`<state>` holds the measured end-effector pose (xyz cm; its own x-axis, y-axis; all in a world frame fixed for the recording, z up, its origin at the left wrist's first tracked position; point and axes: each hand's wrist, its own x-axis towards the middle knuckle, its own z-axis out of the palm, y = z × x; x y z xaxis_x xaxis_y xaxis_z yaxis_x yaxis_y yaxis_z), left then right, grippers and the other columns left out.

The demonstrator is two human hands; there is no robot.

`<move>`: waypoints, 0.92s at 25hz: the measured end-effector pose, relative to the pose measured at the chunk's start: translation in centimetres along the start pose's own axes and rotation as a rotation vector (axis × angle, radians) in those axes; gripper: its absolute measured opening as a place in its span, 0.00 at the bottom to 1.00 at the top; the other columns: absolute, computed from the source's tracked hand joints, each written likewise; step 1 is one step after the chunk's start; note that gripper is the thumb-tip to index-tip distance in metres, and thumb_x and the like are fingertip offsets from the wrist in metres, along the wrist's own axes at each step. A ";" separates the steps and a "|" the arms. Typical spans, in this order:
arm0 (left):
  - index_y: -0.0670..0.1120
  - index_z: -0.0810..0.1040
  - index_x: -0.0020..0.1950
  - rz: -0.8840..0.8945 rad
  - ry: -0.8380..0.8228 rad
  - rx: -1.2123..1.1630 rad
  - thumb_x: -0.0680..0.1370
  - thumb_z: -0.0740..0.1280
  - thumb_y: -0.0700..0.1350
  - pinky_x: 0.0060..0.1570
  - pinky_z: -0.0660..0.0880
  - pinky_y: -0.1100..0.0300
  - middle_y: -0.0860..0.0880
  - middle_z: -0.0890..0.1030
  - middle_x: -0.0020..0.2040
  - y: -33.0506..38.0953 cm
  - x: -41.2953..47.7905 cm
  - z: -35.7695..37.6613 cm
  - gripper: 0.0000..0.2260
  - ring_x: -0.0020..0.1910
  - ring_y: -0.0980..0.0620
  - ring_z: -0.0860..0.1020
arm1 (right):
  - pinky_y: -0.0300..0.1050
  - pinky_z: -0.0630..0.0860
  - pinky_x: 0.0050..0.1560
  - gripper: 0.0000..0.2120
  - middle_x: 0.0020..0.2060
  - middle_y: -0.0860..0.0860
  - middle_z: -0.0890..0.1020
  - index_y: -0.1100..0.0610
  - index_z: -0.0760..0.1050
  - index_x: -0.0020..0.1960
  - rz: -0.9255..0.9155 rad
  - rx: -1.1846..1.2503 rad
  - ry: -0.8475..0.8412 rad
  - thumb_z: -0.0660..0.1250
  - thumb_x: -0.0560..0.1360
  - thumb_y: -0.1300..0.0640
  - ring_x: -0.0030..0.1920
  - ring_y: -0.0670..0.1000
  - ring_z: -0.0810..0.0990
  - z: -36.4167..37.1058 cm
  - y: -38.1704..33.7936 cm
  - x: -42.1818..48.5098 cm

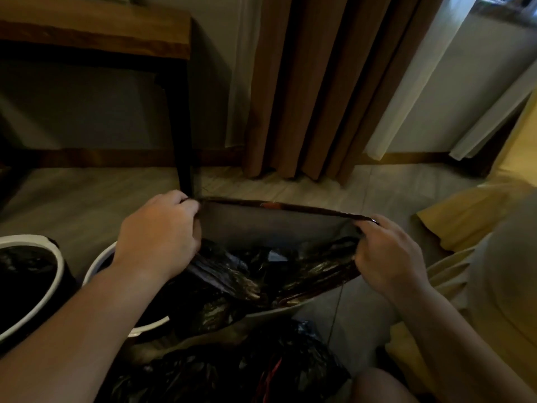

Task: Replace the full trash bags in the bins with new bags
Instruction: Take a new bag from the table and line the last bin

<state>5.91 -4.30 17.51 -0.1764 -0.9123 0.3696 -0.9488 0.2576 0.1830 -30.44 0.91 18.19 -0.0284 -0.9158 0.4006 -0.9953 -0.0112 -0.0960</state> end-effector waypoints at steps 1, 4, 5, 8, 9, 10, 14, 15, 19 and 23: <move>0.47 0.80 0.60 -0.019 -0.012 0.004 0.76 0.71 0.45 0.37 0.71 0.55 0.47 0.78 0.58 0.2 0.1 0.0 0.12 0.50 0.42 0.79 | 0.47 0.80 0.43 0.13 0.51 0.51 0.83 0.55 0.83 0.61 0.009 0.033 0.003 0.71 0.77 0.60 0.45 0.52 0.82 0.1 -0.2 -0.2; 0.48 0.70 0.68 -0.105 -0.062 -0.047 0.76 0.71 0.42 0.40 0.75 0.49 0.43 0.73 0.63 0.5 0.4 0.1 0.21 0.50 0.37 0.79 | 0.43 0.76 0.38 0.12 0.48 0.49 0.79 0.54 0.86 0.57 -0.017 0.088 -0.006 0.74 0.74 0.63 0.40 0.49 0.78 0.7 -0.4 -0.8; 0.48 0.69 0.68 -0.116 -0.064 -0.073 0.76 0.71 0.40 0.41 0.76 0.47 0.41 0.72 0.64 0.5 0.3 0.2 0.23 0.50 0.36 0.79 | 0.43 0.74 0.37 0.11 0.48 0.48 0.77 0.52 0.87 0.52 -0.026 0.082 -0.014 0.75 0.73 0.64 0.38 0.49 0.77 0.7 -0.3 -1.0; 0.51 0.70 0.70 -0.099 -0.011 -0.116 0.74 0.71 0.38 0.42 0.79 0.47 0.43 0.70 0.66 0.2 0.2 0.1 0.26 0.49 0.36 0.79 | 0.42 0.71 0.36 0.10 0.52 0.49 0.76 0.49 0.86 0.46 -0.023 0.037 -0.082 0.79 0.69 0.63 0.40 0.49 0.76 1.1 -0.5 -1.7; 0.52 0.73 0.71 -0.086 0.013 -0.117 0.74 0.71 0.38 0.43 0.81 0.47 0.45 0.69 0.67 0.2 0.0 0.0 0.26 0.49 0.37 0.80 | 0.42 0.72 0.37 0.12 0.55 0.50 0.76 0.50 0.85 0.49 -0.013 0.023 -0.091 0.78 0.69 0.62 0.41 0.49 0.75 1.4 -0.5 -1.8; 0.51 0.77 0.69 -0.072 0.034 -0.118 0.74 0.71 0.37 0.43 0.82 0.47 0.45 0.70 0.68 0.1 -0.2 0.0 0.24 0.48 0.39 0.80 | 0.42 0.72 0.37 0.13 0.57 0.51 0.76 0.50 0.85 0.53 0.003 0.009 -0.084 0.77 0.70 0.61 0.40 0.48 0.75 1.6 -0.4 -1.9; 0.43 0.84 0.57 -0.056 0.031 -0.103 0.73 0.72 0.36 0.41 0.81 0.51 0.47 0.75 0.64 0.5 -0.9 0.0 0.13 0.44 0.42 0.81 | 0.41 0.72 0.36 0.17 0.60 0.54 0.77 0.56 0.77 0.63 0.054 0.018 -0.044 0.72 0.75 0.61 0.39 0.48 0.73 2.2 -0.4 -2.0; 0.42 0.83 0.58 -0.060 0.030 -0.099 0.74 0.71 0.36 0.43 0.81 0.50 0.46 0.76 0.64 0.6 -1.1 0.2 0.14 0.46 0.41 0.81 | 0.42 0.73 0.37 0.19 0.61 0.55 0.76 0.55 0.76 0.64 0.069 0.034 -0.050 0.73 0.74 0.61 0.40 0.48 0.72 2.1 -0.4 -2.1; 0.43 0.73 0.67 -0.145 -0.009 -0.100 0.74 0.71 0.34 0.47 0.80 0.45 0.39 0.70 0.71 1.2 -1.1 0.4 0.23 0.52 0.33 0.80 | 0.43 0.74 0.38 0.12 0.63 0.53 0.75 0.51 0.84 0.53 0.041 0.027 -0.122 0.76 0.72 0.62 0.41 0.49 0.72 1.5 -0.3 -2.4; 0.46 0.74 0.68 -0.143 -0.067 -0.020 0.73 0.73 0.41 0.40 0.78 0.50 0.42 0.70 0.73 1.4 -0.8 0.7 0.24 0.49 0.36 0.82 | 0.42 0.72 0.39 0.12 0.62 0.53 0.79 0.52 0.86 0.57 0.083 -0.019 -0.131 0.73 0.74 0.59 0.39 0.51 0.77 2.0 -0.1 -2.5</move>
<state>4.52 -3.39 16.79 -0.0574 -0.9590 0.2774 -0.9601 0.1292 0.2480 -30.04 2.36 15.35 -0.0999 -0.9577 0.2699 -0.9917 0.0737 -0.1058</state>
